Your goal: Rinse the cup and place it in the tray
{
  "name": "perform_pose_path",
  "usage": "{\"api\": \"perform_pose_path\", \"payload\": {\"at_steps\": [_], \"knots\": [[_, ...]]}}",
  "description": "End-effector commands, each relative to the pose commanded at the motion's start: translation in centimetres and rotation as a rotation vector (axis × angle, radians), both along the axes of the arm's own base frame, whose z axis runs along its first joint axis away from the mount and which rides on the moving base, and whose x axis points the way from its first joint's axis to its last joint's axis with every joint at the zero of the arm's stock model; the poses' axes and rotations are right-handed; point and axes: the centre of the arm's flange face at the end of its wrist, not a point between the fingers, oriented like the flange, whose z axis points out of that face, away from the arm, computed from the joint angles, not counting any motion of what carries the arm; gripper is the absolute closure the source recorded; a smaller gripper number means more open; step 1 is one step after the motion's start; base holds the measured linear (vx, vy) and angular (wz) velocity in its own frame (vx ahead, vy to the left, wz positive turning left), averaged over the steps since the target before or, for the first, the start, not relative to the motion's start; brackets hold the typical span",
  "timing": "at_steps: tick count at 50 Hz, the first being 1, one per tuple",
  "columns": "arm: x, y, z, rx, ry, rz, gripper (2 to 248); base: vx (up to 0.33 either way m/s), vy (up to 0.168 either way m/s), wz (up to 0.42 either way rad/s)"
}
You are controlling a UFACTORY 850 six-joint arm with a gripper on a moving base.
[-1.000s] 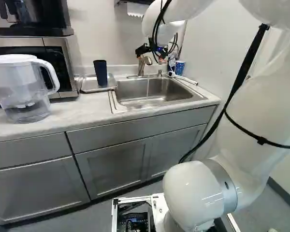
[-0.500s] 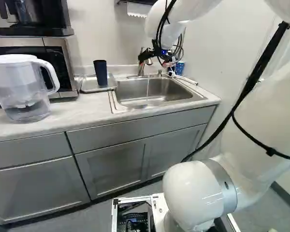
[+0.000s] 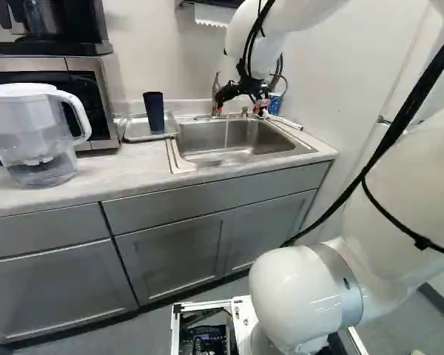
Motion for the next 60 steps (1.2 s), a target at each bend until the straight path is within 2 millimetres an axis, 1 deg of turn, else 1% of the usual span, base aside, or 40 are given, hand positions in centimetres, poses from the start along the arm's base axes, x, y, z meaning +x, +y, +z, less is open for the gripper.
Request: {"api": "perform_pose_path", "payload": {"at_steps": [34, 60], "knots": [[0.0, 0.0, 0.0, -0.001, 0.003, 0.0, 3, 0.0, 0.0, 0.0], [1.1, 0.2, 1.0, 0.05, -0.162, -0.021, 3, 0.0, 0.0, 0.0]]}}
